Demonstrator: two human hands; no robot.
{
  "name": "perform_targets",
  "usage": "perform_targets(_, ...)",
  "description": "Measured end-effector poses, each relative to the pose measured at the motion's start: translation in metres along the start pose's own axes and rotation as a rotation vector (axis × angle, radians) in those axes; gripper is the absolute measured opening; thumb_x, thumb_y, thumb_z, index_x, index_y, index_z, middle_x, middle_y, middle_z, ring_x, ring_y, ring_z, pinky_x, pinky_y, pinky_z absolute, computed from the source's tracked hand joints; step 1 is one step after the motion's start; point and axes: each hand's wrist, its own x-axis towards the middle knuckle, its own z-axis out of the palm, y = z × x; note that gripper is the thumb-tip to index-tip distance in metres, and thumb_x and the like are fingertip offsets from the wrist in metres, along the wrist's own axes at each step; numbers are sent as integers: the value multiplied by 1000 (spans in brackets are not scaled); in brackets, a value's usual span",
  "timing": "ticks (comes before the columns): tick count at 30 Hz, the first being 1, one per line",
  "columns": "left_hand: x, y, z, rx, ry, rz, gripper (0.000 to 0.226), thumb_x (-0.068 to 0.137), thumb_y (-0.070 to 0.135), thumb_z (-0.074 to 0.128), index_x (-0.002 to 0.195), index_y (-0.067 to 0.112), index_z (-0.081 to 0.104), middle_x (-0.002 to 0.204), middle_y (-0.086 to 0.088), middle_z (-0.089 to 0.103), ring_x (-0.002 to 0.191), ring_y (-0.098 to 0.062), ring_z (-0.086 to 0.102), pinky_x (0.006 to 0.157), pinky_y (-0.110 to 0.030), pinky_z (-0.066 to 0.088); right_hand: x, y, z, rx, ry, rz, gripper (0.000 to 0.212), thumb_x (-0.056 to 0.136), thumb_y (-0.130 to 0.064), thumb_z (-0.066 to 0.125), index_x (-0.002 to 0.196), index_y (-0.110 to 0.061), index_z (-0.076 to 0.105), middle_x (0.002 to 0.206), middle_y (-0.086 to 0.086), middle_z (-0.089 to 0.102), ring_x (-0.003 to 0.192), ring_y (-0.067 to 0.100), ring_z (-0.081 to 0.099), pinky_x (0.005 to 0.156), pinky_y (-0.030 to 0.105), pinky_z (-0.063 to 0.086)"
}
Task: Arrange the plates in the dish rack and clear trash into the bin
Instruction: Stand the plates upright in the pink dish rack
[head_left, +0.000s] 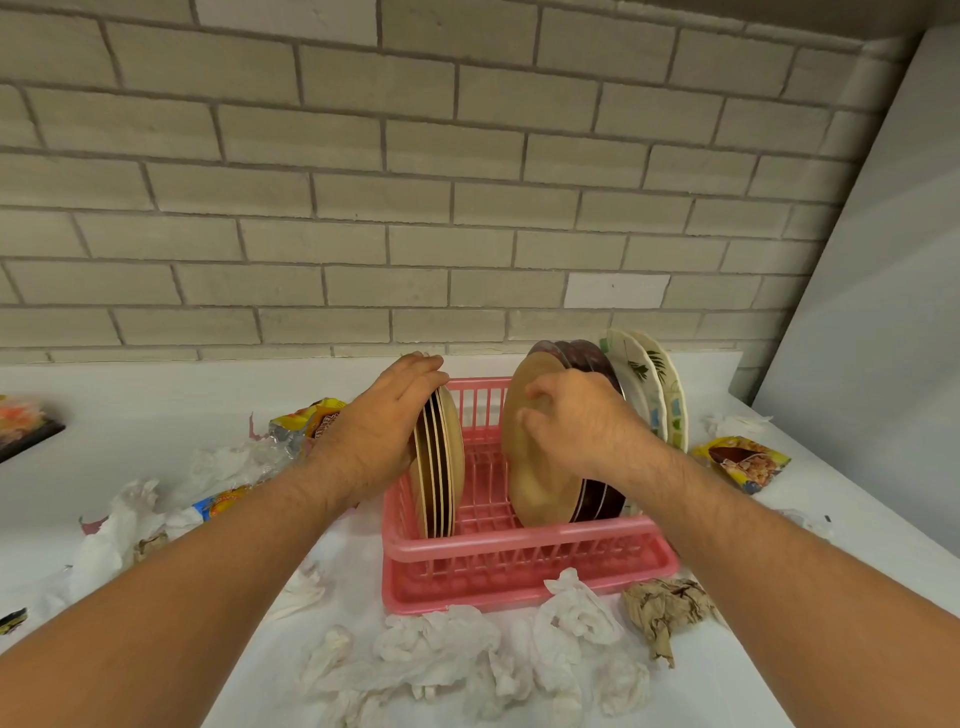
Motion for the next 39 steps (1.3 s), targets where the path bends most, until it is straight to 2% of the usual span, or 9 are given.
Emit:
perform_targets(5,-2,-3,2,37,11,31,78,74,0,74,142,14,38,150,-4,33,140,-19,23,110,-25,13,-1,-13,2,268,-100,-19,27,94,-34,62,115,-18,67,101,4,65,56,9,67,49,18,53)
perform_targets(9,-1,-3,2,68,17,76,76,68,1,78,136,9,45,139,-8,42,130,-19,33,104,-24,25,-3,-30,15,400,-149,-66,23,97,-41,54,108,-27,68,91,10,71,84,28,70,71,42,61)
perform_targets(13,-2,-4,-2,61,31,95,68,74,9,77,135,11,47,133,-9,44,123,-19,38,97,-22,33,-3,-40,34,370,-145,-139,31,101,-40,45,118,-21,64,88,-3,67,76,10,64,66,26,53)
perform_targets(16,-1,-5,-6,66,24,110,68,74,12,75,136,11,48,129,-12,47,120,-23,42,92,-28,41,-3,-39,41,347,-110,-144,36,101,-38,45,128,-19,58,112,-4,66,98,8,62,82,23,51)
perform_targets(18,0,-6,-9,82,12,120,70,72,13,75,136,12,48,128,-14,48,119,-26,42,88,-31,44,-3,-38,42,324,-114,-139,37,100,-37,47,131,-19,56,118,-3,64,102,10,61,83,22,49)
perform_targets(23,2,-7,-7,94,-26,113,78,74,11,74,143,15,39,133,-12,44,122,-23,39,91,-31,44,-1,-37,42,165,-44,-86,22,100,-29,42,99,-17,60,78,0,64,62,11,59,55,26,49)
perform_targets(30,-4,-5,-3,31,31,65,74,76,4,73,141,11,39,142,-7,40,133,-19,29,106,-24,20,10,-41,18,12,-7,56,11,97,-20,50,100,-13,58,79,0,56,63,10,55,48,20,40)
perform_targets(35,-4,-5,-2,38,31,80,75,69,-1,76,137,6,45,138,-11,45,130,-21,33,107,-29,23,22,-47,-27,-130,110,62,7,95,-15,50,92,-12,56,77,3,55,64,17,56,47,25,40)
perform_targets(39,-4,-4,-3,44,25,72,77,68,-2,77,137,6,44,139,-12,44,131,-24,34,108,-29,22,18,-44,-25,-281,73,98,2,95,-12,56,97,-11,56,77,4,56,65,17,58,48,26,44)
